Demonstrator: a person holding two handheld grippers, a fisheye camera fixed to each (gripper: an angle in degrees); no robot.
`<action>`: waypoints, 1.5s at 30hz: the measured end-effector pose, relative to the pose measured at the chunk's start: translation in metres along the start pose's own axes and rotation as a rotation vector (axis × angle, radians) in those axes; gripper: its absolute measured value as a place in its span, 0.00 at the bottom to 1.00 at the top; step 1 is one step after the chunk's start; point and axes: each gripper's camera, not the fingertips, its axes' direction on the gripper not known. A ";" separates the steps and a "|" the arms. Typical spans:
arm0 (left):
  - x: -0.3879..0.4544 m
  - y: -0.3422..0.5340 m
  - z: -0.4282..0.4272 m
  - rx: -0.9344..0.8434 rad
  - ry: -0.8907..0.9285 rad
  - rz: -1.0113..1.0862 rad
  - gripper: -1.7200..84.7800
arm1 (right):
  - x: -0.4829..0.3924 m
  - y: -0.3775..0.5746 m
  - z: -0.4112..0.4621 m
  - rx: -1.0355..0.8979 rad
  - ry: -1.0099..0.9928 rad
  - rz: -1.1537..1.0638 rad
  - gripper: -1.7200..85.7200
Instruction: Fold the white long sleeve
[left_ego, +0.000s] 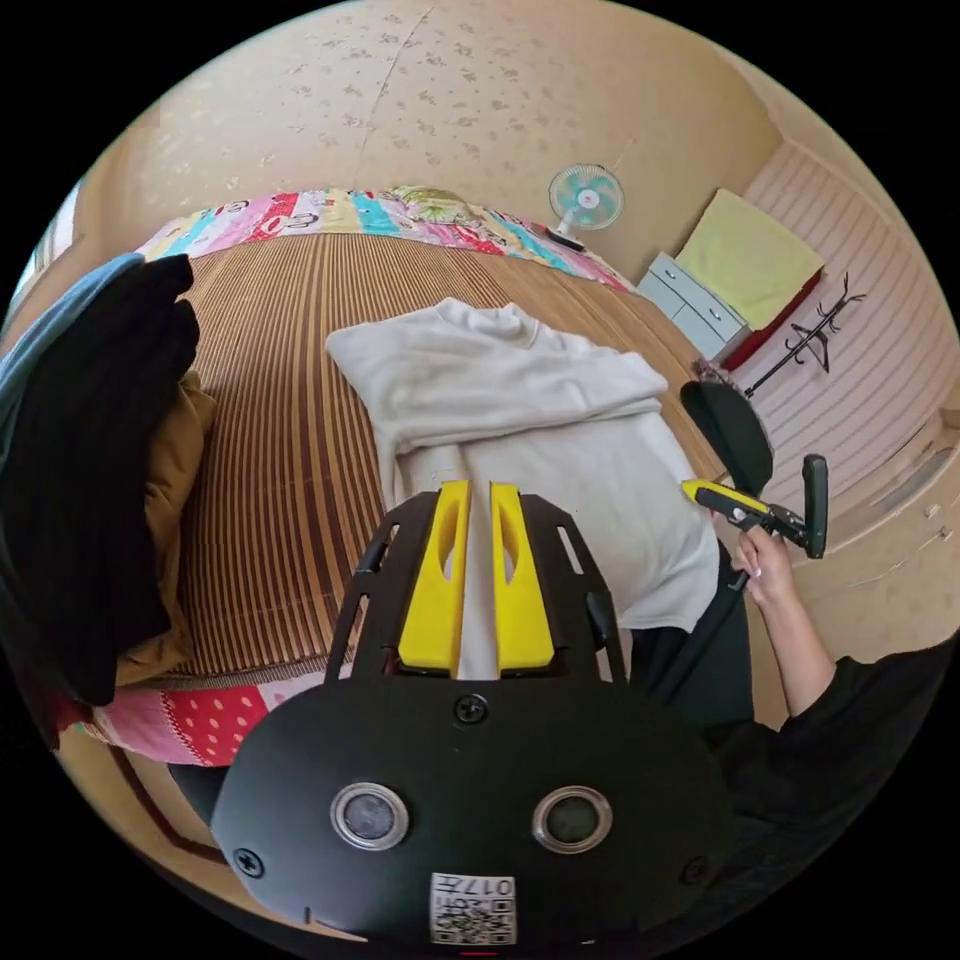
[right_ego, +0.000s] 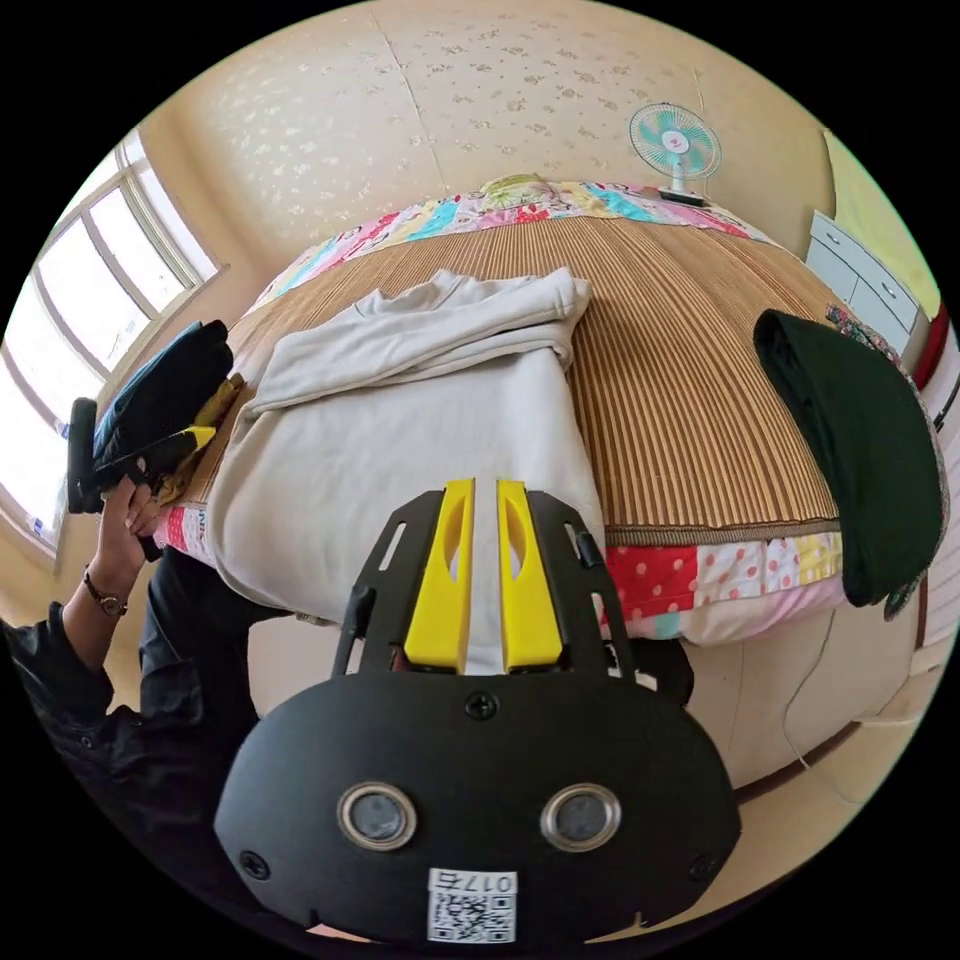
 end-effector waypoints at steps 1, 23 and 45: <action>0.003 -0.004 0.032 -0.098 -0.086 0.014 0.03 | -0.005 -0.009 0.012 -0.039 0.026 -0.011 0.05; -0.109 0.002 -0.045 0.205 -0.063 -0.090 0.01 | 0.032 -0.123 0.042 0.025 -0.322 0.137 0.02; -0.265 0.219 -0.250 0.022 0.599 -0.347 0.08 | -0.008 -0.032 -0.140 0.155 -0.261 0.101 0.07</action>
